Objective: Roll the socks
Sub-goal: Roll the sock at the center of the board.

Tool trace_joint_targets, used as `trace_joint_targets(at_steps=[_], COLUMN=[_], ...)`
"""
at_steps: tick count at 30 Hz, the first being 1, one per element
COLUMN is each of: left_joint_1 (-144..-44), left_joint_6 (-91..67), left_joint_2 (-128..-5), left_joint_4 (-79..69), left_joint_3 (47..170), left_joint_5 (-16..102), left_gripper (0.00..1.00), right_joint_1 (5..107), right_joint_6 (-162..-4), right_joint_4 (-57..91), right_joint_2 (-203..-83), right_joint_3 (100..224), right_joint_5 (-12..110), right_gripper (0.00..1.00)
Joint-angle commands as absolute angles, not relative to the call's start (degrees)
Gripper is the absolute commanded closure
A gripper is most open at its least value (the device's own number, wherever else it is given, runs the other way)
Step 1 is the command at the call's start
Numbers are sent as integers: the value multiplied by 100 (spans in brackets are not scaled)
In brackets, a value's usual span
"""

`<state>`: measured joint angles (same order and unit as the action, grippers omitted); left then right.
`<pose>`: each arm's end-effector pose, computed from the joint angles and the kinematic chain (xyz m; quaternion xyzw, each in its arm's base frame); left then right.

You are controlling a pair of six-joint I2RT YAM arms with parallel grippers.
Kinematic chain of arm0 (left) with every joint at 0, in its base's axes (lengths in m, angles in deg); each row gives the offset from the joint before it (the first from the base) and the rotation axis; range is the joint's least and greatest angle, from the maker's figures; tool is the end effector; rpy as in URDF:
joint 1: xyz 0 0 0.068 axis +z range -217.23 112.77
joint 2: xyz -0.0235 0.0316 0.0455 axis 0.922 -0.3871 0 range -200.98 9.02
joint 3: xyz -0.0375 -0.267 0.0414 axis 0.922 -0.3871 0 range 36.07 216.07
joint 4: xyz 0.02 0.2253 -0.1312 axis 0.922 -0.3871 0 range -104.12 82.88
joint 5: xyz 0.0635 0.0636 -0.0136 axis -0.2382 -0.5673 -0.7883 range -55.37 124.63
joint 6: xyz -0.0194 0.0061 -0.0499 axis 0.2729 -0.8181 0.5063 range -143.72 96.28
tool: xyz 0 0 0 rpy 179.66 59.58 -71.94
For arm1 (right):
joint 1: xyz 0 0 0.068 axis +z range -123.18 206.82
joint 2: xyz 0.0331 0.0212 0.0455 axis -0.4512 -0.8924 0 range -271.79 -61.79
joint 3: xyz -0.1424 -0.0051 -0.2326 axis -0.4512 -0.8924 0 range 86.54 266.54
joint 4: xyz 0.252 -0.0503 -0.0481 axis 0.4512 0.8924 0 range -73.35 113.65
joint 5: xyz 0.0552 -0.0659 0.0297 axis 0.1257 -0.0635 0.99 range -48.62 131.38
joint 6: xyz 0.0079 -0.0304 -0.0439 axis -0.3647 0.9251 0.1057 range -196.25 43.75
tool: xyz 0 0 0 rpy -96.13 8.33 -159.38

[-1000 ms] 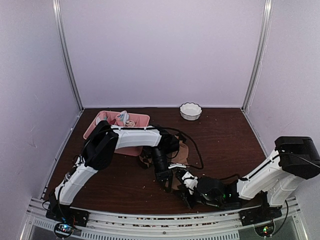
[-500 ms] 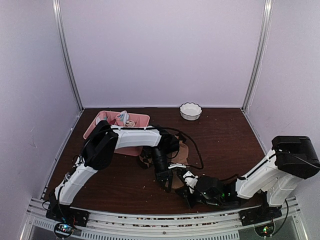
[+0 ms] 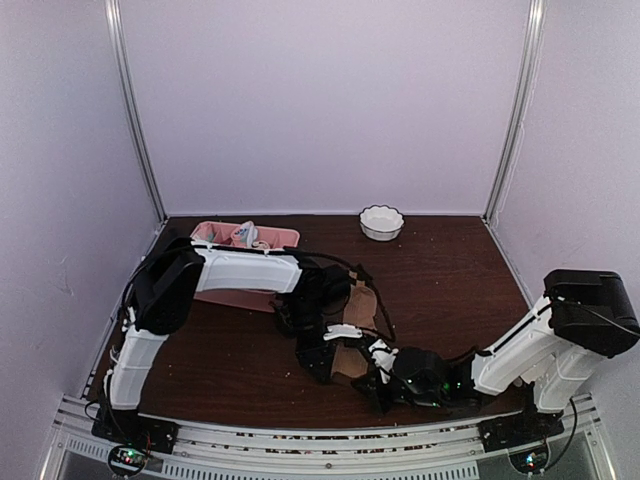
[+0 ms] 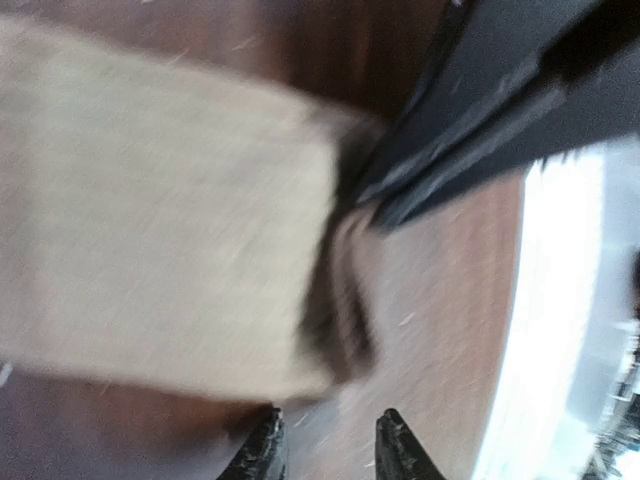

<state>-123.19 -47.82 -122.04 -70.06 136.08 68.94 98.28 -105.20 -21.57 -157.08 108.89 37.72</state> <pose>0.2225 -0.3651 0.1344 -0.6064 -0.7378 0.2742 0.1129 0.0860 0.2492 0.0973 -0.3072 0.8306 0.3381 0.3185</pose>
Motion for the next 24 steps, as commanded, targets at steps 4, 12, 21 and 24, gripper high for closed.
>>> trace_joint_targets(at_steps=[4,12,21,24], left_joint_1=[-12032,-12247,-13028,-13120], left_joint_6=[-5080,-6081,-7222,-7313], left_joint_2=[-11038,-10046,-10210,-10329], left_joint_4=[-5068,-4376,-4401,-4235], left_joint_3=[12250,11369,11395,11397], left_joint_5=[5786,6511,5502,5115], left_gripper=[69,69,71,72], right_joint_1=[9655,9444,8949,8752], right_joint_6=[-10777,-10991,-11430,-11537], right_joint_4=[-1466,-1294,-1194,-1341], right_joint_2=[-15868,-15972,-16422,-16519], right_joint_3=[10768,10789,11004,10981], right_joint_5=[4060,4471,5384,5732], right_gripper=[100,100,100,100])
